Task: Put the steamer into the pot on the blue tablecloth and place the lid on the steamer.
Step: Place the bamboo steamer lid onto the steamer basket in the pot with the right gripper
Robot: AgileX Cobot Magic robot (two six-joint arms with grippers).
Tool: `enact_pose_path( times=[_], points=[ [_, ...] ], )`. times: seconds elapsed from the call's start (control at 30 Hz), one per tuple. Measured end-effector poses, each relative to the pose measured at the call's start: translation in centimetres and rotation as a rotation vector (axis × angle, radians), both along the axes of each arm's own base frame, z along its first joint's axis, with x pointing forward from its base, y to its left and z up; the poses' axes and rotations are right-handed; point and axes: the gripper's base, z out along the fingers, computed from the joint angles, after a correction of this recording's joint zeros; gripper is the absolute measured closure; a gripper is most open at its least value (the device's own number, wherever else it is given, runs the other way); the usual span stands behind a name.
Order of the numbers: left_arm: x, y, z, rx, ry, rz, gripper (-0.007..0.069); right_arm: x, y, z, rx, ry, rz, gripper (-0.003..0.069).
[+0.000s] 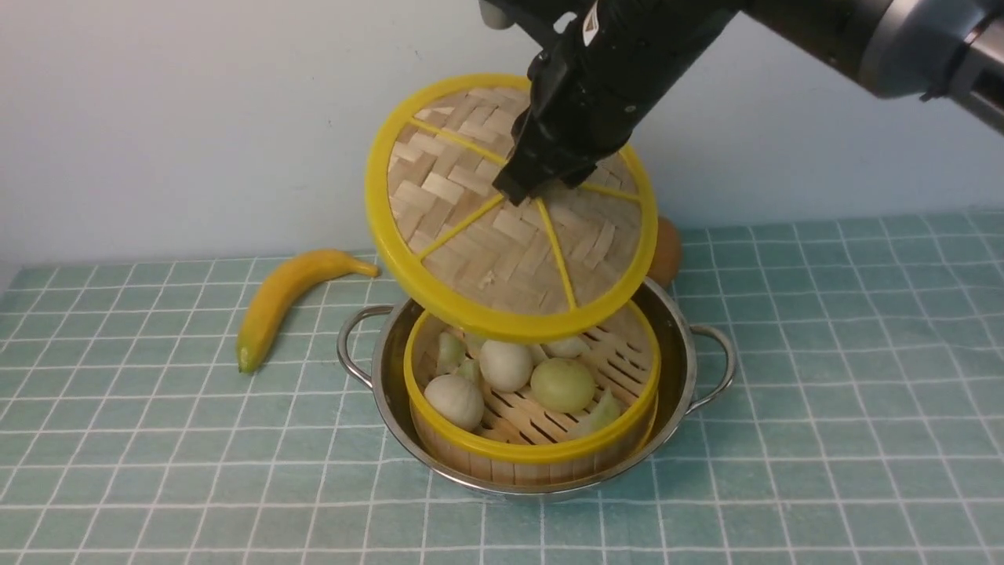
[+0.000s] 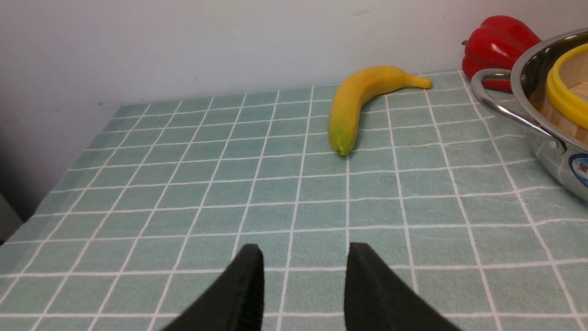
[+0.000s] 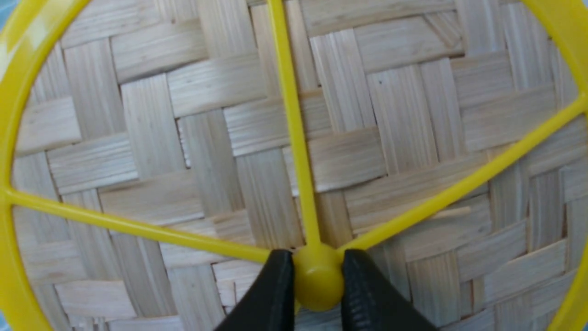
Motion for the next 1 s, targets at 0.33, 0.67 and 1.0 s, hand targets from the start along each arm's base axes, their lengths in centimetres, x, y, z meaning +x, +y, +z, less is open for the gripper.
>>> enact_pose_path(
  times=[0.33, 0.67, 1.0],
  points=[
    [0.0, 0.0, 0.0, 0.0, 0.0, 0.0, 0.0382, -1.1, -0.1, -3.7, -0.08, 0.119, 0.011, 0.0513],
    [0.0, 0.0, 0.0, 0.0, 0.0, 0.0, 0.0382, 0.9, 0.7, -9.1, -0.214, 0.165, 0.033, 0.0513],
    [0.0, 0.0, 0.0, 0.0, 0.0, 0.0, 0.0382, 1.3, 1.0, -9.2, -0.211, 0.119, 0.085, 0.0513]
  ],
)
